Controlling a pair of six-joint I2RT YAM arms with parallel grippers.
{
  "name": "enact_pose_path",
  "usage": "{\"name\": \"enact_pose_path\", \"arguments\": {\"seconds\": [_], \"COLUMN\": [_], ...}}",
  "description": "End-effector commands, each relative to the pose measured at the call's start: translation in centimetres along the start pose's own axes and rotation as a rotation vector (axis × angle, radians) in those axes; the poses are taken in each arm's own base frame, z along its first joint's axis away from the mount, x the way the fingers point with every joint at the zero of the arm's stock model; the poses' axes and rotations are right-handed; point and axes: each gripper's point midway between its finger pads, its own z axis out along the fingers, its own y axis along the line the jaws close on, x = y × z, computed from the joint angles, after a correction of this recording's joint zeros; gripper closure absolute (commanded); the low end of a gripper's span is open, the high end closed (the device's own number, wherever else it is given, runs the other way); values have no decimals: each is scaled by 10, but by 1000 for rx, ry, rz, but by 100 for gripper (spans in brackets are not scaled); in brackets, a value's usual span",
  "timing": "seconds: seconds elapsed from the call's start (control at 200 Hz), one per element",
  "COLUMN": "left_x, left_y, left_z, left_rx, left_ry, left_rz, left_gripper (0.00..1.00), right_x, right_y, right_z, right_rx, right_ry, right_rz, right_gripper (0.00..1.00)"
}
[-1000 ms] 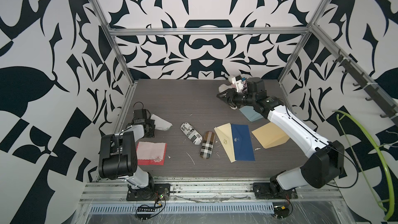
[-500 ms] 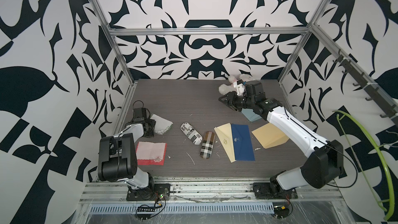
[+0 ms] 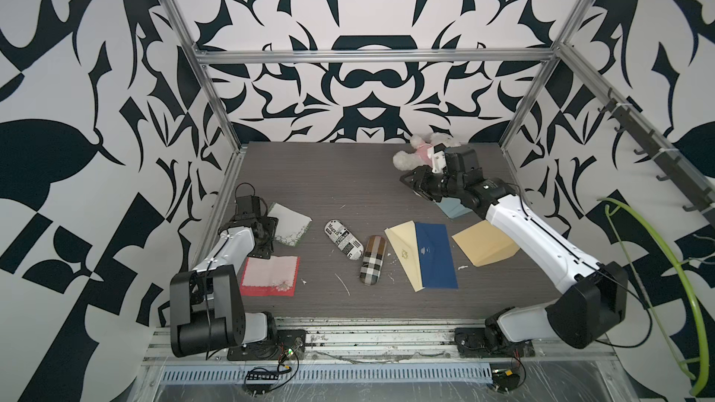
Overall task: Take the letter paper out of the envelope
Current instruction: Place the letter paper at the center of the board, then pick up the envelope from the envelope.
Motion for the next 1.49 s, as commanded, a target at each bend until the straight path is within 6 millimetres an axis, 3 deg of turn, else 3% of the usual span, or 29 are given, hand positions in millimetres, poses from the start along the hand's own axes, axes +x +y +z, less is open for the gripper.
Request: {"name": "enact_pose_path", "arguments": {"seconds": [0.0,0.11,0.245,0.345,0.46,0.56,0.64,0.845,1.084,1.254,1.489], "left_x": [-1,6,40,94,168,229,272,337,371,380,384], "left_y": [-3,-27,-84,-129,-153,-149,-138,-106,-83,-72,-64], "left_z": [-18,-35,-61,-76,-88,-92,-91,-78,-64,-51,-38], "left_rx": [-13,33,155,301,412,452,477,476,431,383,342], "left_ry": [-15,-19,4,135,335,502,620,782,867,887,898], "left_rz": [37,124,360,566,808,970,1063,1157,1188,1192,1189], "left_gripper": [16,16,16,20,24,25,26,27,29,30,30], "right_x": [-4,0,12,28,54,71,75,99,117,130,132], "right_y": [-4,-17,-39,-61,-97,-136,-154,-189,-203,-212,-201], "right_z": [-13,-20,-29,-35,-33,-30,-25,-3,12,18,24], "right_rx": [44,112,219,301,372,375,340,330,293,280,201], "right_ry": [-53,-56,-20,44,193,313,349,459,506,545,565], "right_rz": [-39,-60,-98,-151,-189,-103,-51,8,27,46,53], "right_gripper": [59,60,61,61,60,60,59,57,56,58,62]}}
